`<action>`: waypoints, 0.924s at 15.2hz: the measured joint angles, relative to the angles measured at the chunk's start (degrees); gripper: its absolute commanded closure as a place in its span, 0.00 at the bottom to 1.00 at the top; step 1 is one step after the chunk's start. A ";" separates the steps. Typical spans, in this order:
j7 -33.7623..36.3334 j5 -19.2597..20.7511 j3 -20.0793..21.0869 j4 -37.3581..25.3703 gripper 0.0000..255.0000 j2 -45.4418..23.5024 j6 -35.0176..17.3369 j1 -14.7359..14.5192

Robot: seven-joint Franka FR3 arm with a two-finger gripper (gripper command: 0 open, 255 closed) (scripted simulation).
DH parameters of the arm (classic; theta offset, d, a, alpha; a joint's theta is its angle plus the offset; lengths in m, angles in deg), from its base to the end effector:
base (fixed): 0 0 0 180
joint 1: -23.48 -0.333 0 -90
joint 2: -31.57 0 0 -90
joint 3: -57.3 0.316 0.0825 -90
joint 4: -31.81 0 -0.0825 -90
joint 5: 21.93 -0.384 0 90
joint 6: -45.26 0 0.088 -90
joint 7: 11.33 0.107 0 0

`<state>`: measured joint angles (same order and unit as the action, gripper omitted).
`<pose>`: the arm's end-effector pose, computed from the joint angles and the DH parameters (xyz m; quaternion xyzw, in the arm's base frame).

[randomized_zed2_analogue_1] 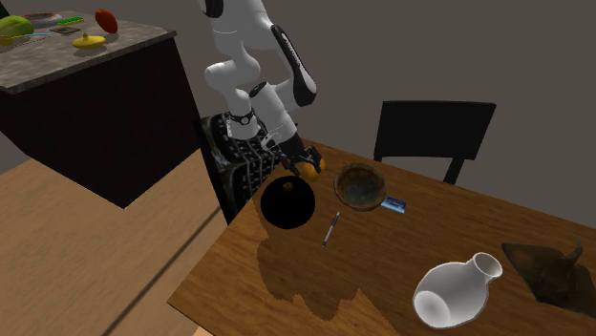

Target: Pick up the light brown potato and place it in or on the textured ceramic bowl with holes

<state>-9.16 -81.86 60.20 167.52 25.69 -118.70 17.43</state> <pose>0.5193 0.0336 0.3066 -0.8740 0.3937 -0.1438 0.2458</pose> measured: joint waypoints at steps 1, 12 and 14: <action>0.00 0.00 0.00 -0.02 1.00 0.02 -0.01 0.00; 1.61 1.66 -0.31 0.14 1.00 0.82 0.49 -0.08; 4.08 4.11 -0.64 0.27 1.00 1.93 1.17 -0.23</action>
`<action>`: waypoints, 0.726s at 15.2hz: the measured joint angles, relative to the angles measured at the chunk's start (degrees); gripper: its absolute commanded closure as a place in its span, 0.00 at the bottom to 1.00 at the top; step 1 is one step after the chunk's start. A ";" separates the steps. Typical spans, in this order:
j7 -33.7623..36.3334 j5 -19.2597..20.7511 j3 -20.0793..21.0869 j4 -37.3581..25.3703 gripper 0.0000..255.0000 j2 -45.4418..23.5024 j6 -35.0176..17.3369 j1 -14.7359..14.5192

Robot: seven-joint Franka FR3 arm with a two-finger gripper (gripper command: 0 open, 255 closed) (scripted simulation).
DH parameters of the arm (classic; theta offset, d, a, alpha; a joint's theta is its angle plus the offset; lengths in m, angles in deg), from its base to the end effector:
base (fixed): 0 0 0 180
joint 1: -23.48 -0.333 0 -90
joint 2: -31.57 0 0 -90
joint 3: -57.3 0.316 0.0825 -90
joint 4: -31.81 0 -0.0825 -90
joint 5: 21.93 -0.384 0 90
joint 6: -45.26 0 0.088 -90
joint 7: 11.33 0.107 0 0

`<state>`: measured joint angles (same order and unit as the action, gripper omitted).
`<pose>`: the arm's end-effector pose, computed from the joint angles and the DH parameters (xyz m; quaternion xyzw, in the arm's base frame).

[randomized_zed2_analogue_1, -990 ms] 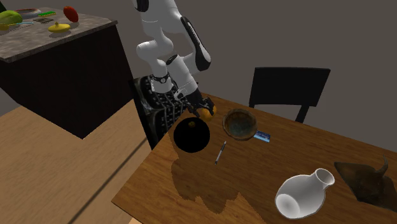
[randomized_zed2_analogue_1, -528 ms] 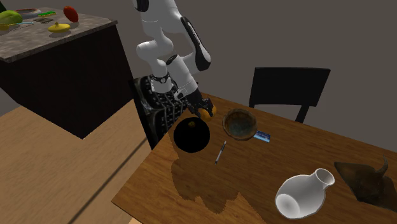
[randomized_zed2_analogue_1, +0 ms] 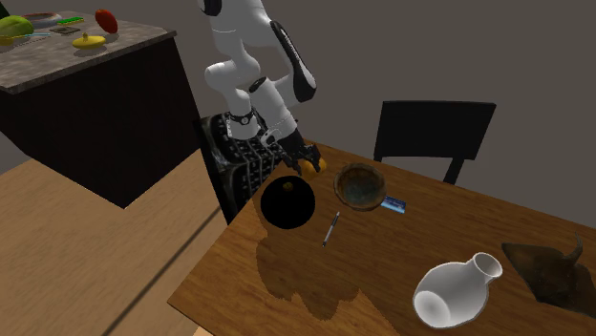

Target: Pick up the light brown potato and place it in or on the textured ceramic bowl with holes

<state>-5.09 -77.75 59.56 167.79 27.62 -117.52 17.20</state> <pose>0.5201 0.0343 0.3225 -0.8739 0.3936 -0.1441 0.2461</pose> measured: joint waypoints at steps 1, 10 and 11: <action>0.98 1.10 -0.21 0.03 1.00 0.52 0.44 0.04; 11.27 11.82 -1.23 0.10 1.00 6.25 5.06 0.60; 12.05 12.60 -1.24 0.13 1.00 6.80 5.48 0.69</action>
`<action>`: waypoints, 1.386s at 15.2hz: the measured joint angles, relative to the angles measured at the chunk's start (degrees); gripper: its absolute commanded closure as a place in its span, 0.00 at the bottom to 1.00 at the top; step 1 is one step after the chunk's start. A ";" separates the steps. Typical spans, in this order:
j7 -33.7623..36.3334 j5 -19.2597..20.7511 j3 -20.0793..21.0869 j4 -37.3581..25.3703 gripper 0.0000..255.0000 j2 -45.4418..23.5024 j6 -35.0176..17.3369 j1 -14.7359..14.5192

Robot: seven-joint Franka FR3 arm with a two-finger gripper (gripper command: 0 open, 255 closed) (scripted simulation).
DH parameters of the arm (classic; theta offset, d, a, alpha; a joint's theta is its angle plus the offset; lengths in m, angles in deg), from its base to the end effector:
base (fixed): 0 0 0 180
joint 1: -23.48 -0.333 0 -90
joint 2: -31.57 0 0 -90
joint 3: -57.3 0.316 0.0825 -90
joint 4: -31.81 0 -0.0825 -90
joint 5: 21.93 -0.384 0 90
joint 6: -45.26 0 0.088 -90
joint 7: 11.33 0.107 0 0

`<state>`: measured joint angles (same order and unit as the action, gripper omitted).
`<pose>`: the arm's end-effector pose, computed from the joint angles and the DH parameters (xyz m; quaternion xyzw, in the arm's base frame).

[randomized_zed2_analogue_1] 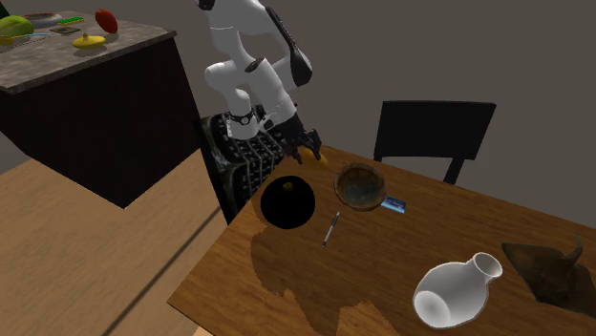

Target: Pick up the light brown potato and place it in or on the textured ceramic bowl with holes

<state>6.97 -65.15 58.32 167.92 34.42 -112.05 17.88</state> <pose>0.5191 0.0328 0.3799 -0.8739 0.3936 -0.1441 0.2462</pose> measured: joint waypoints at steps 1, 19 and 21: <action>1.24 1.20 0.02 -0.34 1.00 0.48 0.67 0.13; 13.48 12.92 0.66 -6.26 1.00 6.71 11.45 2.56; 15.34 13.89 1.49 -9.55 1.00 3.79 11.28 2.23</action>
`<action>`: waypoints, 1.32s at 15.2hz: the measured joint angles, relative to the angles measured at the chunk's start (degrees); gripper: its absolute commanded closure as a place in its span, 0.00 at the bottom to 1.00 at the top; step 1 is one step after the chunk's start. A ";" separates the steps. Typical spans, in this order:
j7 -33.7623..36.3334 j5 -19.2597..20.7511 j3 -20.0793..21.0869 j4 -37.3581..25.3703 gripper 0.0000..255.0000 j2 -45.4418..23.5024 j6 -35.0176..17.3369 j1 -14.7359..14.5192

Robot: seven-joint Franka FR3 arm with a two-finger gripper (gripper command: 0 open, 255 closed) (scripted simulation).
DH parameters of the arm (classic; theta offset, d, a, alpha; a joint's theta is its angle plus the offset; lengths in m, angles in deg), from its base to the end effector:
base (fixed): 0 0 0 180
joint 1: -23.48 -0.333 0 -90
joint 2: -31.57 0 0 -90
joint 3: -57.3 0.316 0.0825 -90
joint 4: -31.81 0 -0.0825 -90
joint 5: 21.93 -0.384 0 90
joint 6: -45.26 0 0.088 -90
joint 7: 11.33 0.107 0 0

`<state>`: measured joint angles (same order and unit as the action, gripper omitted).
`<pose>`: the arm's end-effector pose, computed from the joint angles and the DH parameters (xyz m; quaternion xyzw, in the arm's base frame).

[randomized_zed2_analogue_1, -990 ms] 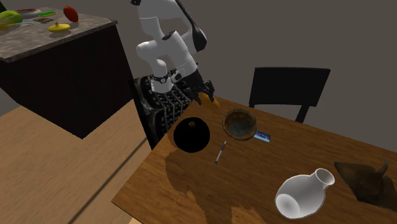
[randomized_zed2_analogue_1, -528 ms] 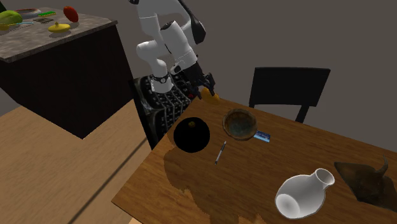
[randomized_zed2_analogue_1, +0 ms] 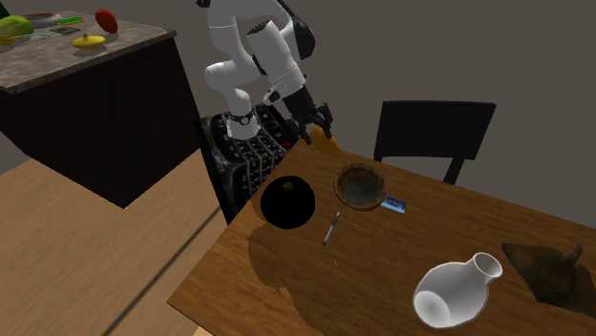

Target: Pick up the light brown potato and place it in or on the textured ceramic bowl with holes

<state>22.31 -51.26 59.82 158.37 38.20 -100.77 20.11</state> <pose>0.5424 0.0500 0.4774 -0.8741 0.3933 -0.1442 0.2460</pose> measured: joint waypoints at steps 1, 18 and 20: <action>1.07 0.83 0.23 -2.40 1.00 -1.63 0.60 -0.01; 10.75 8.15 1.74 -30.28 1.00 -26.65 1.24 -3.21; 10.12 7.72 1.94 -29.82 1.00 -27.48 -0.01 -3.11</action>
<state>32.43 -43.54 61.76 128.56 10.73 -100.78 17.00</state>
